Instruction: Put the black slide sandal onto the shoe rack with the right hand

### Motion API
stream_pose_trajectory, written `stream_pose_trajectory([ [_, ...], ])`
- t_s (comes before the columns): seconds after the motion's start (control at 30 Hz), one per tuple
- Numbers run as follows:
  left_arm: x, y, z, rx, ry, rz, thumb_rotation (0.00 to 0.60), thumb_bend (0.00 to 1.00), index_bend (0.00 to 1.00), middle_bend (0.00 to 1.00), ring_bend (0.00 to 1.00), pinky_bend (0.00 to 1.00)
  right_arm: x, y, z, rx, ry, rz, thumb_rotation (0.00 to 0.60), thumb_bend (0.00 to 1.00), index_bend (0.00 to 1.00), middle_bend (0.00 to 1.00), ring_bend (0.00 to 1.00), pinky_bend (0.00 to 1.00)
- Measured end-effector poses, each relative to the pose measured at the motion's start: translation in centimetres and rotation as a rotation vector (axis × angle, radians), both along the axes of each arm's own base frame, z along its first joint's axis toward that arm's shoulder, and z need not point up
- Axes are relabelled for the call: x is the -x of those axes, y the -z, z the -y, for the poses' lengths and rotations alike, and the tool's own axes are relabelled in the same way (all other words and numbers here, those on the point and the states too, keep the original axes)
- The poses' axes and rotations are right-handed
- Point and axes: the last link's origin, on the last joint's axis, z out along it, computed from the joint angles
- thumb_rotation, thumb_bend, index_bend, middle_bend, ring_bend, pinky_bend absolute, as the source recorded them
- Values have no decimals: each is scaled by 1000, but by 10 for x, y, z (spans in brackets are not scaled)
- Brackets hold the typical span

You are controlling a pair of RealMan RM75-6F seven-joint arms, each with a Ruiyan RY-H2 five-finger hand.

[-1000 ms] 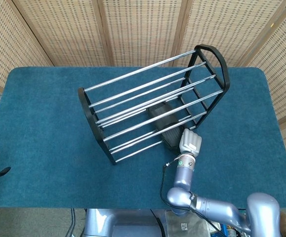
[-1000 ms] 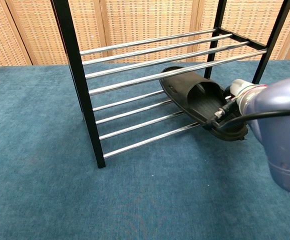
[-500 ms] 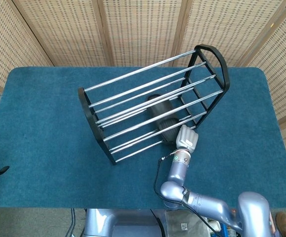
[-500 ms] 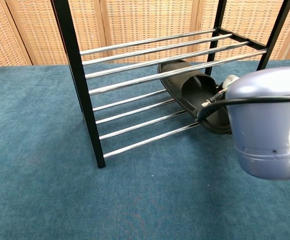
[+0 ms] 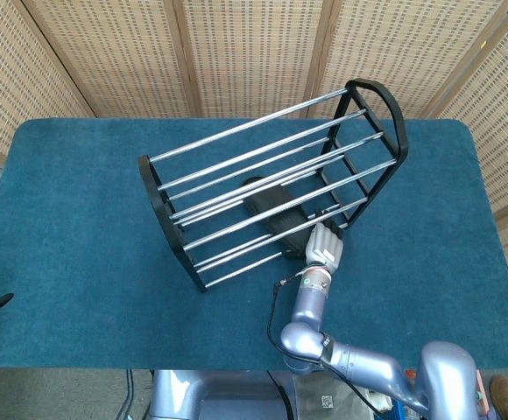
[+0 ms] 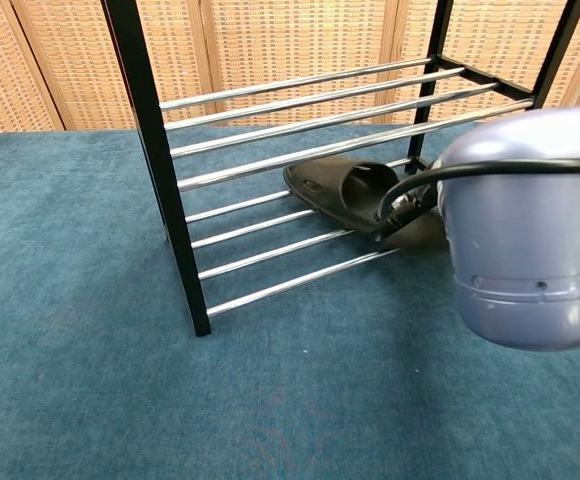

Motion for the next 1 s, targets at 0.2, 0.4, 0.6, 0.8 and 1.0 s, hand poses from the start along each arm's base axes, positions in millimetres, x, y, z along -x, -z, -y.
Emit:
stream_pose_trajectory([
  [0.2, 0, -1, 1, 0, 6, 6, 600, 106, 0, 0, 0, 0, -2, -3, -4, 0, -10, -5, 600, 0, 0, 0, 0, 0],
  [0.4, 0, -1, 1, 6, 13, 7, 600, 106, 0, 0, 0, 0, 0, -10, -16, -16, -44, -5, 600, 0, 0, 0, 0, 0],
  [0.6, -2, -1, 4, 7, 26, 7, 600, 106, 0, 0, 0, 0, 18, -24, -34, -46, -85, 18, 600, 0, 0, 0, 0, 0],
  [0.8, -3, -1, 8, 3, 35, 7, 600, 106, 0, 0, 0, 0, 45, -46, -48, -88, -150, 58, 600, 0, 0, 0, 0, 0],
  [1.0, -4, 2, 8, 5, 36, -12, 600, 106, 0, 0, 0, 0, 86, -84, -55, -150, -288, 49, 600, 0, 0, 0, 0, 0],
])
